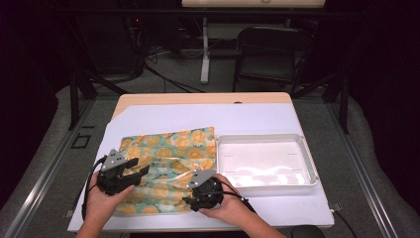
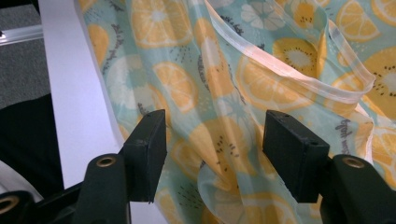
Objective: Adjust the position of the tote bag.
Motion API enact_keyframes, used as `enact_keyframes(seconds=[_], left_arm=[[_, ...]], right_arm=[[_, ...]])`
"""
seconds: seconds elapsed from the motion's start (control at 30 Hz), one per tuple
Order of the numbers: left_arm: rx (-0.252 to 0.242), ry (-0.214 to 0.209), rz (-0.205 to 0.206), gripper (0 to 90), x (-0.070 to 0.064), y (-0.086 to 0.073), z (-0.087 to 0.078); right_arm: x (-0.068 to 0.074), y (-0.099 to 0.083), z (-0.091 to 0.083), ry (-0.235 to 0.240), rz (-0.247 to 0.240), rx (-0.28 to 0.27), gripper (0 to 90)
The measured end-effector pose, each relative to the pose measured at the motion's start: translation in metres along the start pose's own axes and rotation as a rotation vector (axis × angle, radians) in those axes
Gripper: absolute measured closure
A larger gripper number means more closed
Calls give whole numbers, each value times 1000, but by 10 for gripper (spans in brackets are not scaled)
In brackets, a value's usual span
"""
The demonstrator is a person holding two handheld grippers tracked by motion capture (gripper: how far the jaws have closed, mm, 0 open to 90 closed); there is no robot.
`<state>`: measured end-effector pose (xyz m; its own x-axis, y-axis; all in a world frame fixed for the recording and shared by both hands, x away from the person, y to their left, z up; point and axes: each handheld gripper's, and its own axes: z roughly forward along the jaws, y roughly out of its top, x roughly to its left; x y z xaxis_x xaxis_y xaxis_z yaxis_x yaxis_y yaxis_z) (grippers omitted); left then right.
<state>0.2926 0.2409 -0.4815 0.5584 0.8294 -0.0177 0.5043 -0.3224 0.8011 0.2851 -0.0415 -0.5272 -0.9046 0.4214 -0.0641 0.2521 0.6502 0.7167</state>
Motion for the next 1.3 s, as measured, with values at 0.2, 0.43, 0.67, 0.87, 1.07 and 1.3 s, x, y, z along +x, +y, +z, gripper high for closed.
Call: enact_keyframes(seconds=[0.2,0.43,0.67,0.87,1.07,1.3], left_arm=[[-2,1,-3,487,2,0,1],[-6,4,-5,481,4,0,-1],[-7,7,-12,478,4,-1,0],[-4,7,-6,471,4,-1,0],[-5,5,2,460,3,-3,-1],[-7,2,8,455,2,-4,-3]], right_arm=[[-2,-4,3,-10,-5,24,398],[-1,-6,5,-14,-40,42,420],[-2,-7,5,-36,-53,57,485],[-4,-7,4,-37,-31,31,578],[-5,-5,1,-26,-16,14,635],[-8,-1,-4,-11,17,-32,746]])
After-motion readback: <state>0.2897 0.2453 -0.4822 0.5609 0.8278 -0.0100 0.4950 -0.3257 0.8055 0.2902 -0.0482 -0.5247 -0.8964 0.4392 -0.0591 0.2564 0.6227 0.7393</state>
